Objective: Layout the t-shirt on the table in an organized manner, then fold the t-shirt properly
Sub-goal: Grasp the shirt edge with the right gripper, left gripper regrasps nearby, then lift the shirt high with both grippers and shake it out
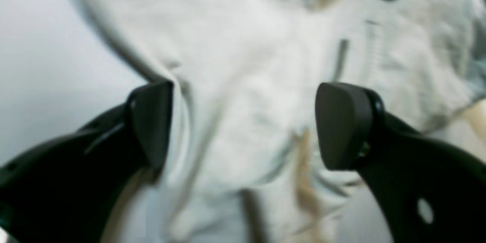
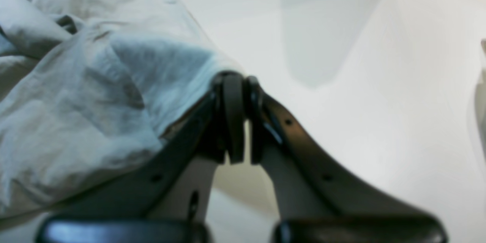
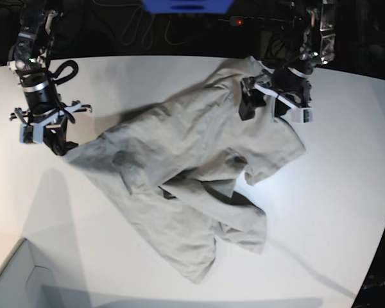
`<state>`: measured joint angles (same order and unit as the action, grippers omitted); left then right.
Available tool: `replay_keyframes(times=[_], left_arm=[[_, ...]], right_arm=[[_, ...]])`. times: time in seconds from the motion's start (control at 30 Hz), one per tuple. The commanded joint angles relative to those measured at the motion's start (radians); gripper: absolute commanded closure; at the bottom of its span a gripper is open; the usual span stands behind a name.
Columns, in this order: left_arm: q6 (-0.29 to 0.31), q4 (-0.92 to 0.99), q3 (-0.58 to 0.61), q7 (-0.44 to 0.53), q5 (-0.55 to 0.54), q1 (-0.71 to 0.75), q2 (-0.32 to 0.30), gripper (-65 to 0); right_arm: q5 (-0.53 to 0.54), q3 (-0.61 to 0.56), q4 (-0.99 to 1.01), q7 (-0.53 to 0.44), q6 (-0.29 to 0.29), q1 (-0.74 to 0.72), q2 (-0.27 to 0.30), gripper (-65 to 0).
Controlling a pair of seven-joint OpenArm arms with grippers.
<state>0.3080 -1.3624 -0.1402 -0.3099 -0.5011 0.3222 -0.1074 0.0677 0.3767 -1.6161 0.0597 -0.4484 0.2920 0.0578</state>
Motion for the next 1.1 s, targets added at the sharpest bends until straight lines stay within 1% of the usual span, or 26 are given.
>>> replay_keyframes(times=[0.0, 0.07, 0.13, 0.17, 0.2, 0.23, 0.27, 0.3, 0.33, 0.37, 0.53, 0.6, 0.7, 0.8, 0.87, 0.97, 1.07], left_arm=[[-0.005, 0.005, 0.015, -0.038, 0.003, -0.002, -0.002, -49.2], [-0.003, 0.027, 0.038, -0.038, -0.003, -0.011, -0.004, -37.4], [-0.003, 0.031, 0.044, -0.038, -0.003, -0.013, -0.004, -18.7], [-0.008, 0.024, 0.044, -0.038, -0.003, -0.01, -0.002, -7.1], [-0.013, 0.019, 0.04, -0.038, -0.005, -0.007, -0.001, 0.0], [-0.013, 0.002, 0.037, -0.038, -0.005, -0.005, -0.001, 0.0], [-0.013, -0.025, 0.035, -0.038, -0.005, -0.002, -0.002, -2.2], [-0.013, -0.067, 0.035, -0.038, -0.005, 0.008, -0.004, -3.1], [-0.013, -0.11, 0.029, -0.038, -0.005, 0.025, -0.012, -0.8], [-0.013, -0.165, 0.007, -0.038, -0.006, 0.044, -0.028, 0.0], [-0.016, -0.446, -0.103, -0.039, -0.006, 0.059, -0.031, -0.3], [-0.016, -0.542, -0.135, -0.074, -0.005, 0.022, -0.039, -0.3], [-0.016, -0.636, -0.192, -0.194, -0.005, -0.13, -0.039, -0.3], [-0.016, -0.645, -0.24, -0.314, -0.005, -0.341, -0.031, -0.3], [-0.016, -0.645, -0.252, -0.374, -0.005, -0.472, -0.03, -0.3], [-0.016, -0.635, -0.249, -0.426, -0.005, -0.639, -0.03, -0.3], [-0.016, -0.616, -0.249, -0.467, -0.001, -0.811, -0.03, -0.3]], right_arm=[[0.013, 0.003, -0.019, -0.031, -0.01, -0.004, 0.009, 0.0], [0.013, 0.003, -0.019, -0.031, -0.01, -0.004, 0.009, 0.0], [0.013, 0.003, -0.019, -0.031, -0.01, -0.004, 0.009, 0.0], [0.013, 0.003, -0.019, -0.031, -0.01, -0.004, 0.009, 0.0], [0.013, 0.003, -0.019, -0.031, -0.01, -0.004, 0.009, 0.0], [0.013, 0.003, -0.019, -0.031, -0.01, -0.004, 0.009, 0.0], [0.013, 0.003, -0.019, -0.031, -0.01, -0.004, 0.009, 0.0], [0.013, 0.003, -0.019, -0.031, -0.01, -0.004, 0.009, 0.0], [0.014, 0.003, -0.02, -0.033, -0.01, -0.006, 0.01, 0.0], [0.016, 0.003, -0.025, -0.034, -0.01, -0.007, 0.01, 0.0], [0.019, 0.0, -0.122, -0.034, -0.011, -0.015, 0.007, 0.0], [0.019, -0.025, -0.171, -0.031, -0.011, -0.029, 0.006, 0.0], [0.021, -0.055, -0.214, -0.031, -0.011, -0.044, 0.003, 0.0], [0.021, -0.064, -0.252, -0.031, -0.011, -0.075, -0.034, 0.0], [0.021, -0.064, -0.287, -0.031, -0.011, -0.096, -0.054, 0.0], [0.019, -0.068, -0.326, -0.03, -0.011, -0.142, -0.082, 0.0], [0.019, -0.068, -0.349, -0.03, -0.011, -0.202, -0.125, 0.0]])
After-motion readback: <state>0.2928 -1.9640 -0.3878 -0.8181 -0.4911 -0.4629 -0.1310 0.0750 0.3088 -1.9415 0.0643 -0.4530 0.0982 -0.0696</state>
